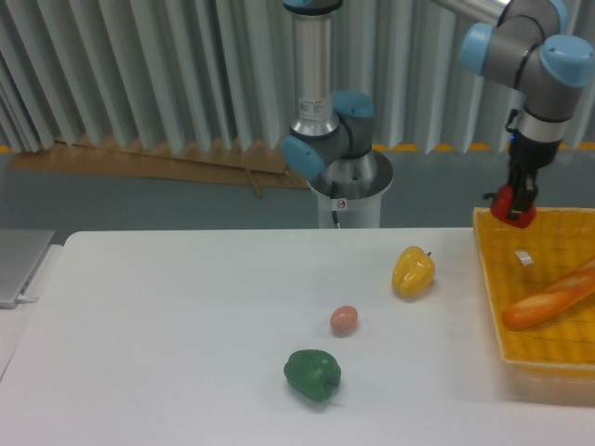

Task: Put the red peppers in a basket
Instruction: 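Carry the red pepper over the yellow basket, then lower the pepper into the basket and open the gripper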

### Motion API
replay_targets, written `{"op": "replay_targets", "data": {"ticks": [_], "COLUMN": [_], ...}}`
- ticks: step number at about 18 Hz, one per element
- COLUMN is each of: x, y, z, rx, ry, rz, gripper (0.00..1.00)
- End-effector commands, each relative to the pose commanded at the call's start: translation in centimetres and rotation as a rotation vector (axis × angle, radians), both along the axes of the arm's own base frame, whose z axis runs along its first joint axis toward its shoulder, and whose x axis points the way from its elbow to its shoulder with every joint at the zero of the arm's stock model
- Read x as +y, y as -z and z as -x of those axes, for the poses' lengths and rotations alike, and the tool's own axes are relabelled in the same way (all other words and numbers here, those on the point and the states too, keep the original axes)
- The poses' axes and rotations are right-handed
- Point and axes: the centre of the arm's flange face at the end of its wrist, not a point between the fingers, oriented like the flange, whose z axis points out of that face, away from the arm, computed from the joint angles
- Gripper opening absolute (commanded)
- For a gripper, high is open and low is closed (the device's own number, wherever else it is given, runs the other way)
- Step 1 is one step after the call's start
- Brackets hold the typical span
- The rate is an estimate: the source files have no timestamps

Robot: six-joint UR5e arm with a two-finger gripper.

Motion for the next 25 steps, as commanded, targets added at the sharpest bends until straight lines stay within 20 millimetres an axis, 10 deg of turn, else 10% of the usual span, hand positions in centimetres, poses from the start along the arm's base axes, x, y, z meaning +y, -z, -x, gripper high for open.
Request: {"op": "replay_targets", "data": {"ticks": [10,17,19,20,21,25], "x": [1.2,1.3,1.3,1.3,1.2,1.3], "y": [5.9,5.7,6.0,6.1,6.4,6.4], "z": [5.1,5.0,5.1,5.1,5.2,5.3], "rx": [0.045,0.057,0.055,0.055,0.059,0.084], "ry": [0.005,0.006,0.008,0.009,0.012,0.011], "rz": [-0.005,-0.003,-0.004,-0.006,-0.007,-0.009], "gripper": [0.35,0.39,0.55,0.89,1.00,1.00]}}
